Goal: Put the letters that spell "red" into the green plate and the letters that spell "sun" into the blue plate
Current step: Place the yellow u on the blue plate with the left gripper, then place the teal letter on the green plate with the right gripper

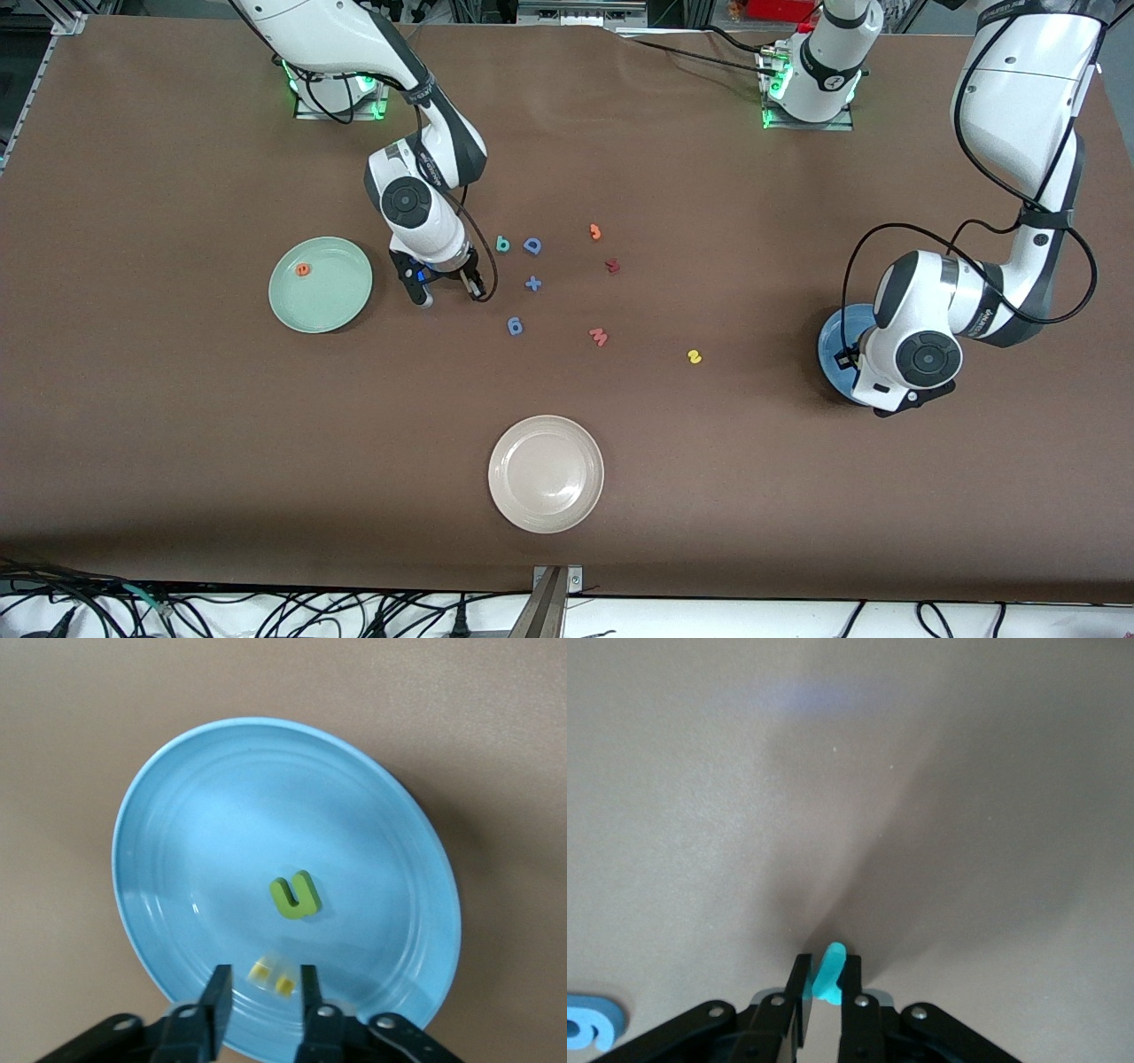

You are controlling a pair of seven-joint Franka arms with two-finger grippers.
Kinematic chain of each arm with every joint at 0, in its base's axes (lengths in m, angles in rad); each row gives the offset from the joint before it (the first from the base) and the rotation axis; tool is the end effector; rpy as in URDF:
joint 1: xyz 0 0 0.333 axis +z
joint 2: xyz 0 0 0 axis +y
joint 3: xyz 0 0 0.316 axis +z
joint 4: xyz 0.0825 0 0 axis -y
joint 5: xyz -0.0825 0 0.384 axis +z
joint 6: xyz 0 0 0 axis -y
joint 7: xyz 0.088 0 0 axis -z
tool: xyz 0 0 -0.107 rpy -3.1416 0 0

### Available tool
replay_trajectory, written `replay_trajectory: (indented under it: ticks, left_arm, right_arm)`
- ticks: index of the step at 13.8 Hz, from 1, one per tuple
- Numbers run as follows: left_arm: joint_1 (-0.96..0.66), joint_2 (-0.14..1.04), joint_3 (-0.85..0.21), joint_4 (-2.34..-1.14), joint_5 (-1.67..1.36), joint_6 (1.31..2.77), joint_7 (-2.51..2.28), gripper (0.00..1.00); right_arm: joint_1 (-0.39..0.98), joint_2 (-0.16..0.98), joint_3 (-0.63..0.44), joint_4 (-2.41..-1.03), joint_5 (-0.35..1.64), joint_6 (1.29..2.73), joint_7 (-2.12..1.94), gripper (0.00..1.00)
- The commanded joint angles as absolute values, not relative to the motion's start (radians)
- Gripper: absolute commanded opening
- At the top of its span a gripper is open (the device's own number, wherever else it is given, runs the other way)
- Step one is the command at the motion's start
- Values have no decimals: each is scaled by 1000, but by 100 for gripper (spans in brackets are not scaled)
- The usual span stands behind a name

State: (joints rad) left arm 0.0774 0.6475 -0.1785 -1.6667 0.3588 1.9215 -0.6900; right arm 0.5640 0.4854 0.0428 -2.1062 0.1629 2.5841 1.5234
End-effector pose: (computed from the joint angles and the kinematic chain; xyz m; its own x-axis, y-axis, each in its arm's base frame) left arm 0.6387 -0.0303 0.2098 0.8834 0.4285 -0.1895 0.3428 -0.8668 -0.3620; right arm 0.4768 0.3276 0.1822 0.4855 -0.8679 -0.1051 -0.8721 -0.4892 0.0108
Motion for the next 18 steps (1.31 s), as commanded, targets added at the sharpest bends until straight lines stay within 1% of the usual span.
replay_trajectory:
  ticks: [1,5,8,10,13,16,18]
  left_arm:
    - [83,604,-204,-1701,376,1916,-678,100]
    - [78,589,-293,-1692,339,1899,-701,100]
    - [40,598,-368,-1684,359,1927,-703,100]
    - [17,606,-370,-1674,261,1988,-765,100]
    - [-14,640,-371,-1680,175,2169,-856,100]
    - [-37,679,-370,-1687,189,2313,-851,100]
    - [-44,712,-370,-1687,189,2376,-851,100]
  right_arm:
    - [558,396,0,-2102,178,2444,1464,0]
    - [558,284,-115,-2088,179,2219,1266,0]
    - [558,221,-274,-2088,204,2041,966,0]
    - [558,216,-388,-2091,209,1984,754,0]
    - [557,261,-472,-2127,209,2008,564,0]
    - [540,299,-479,-2199,296,2104,474,0]
    - [541,334,-474,-2232,311,2183,466,0]
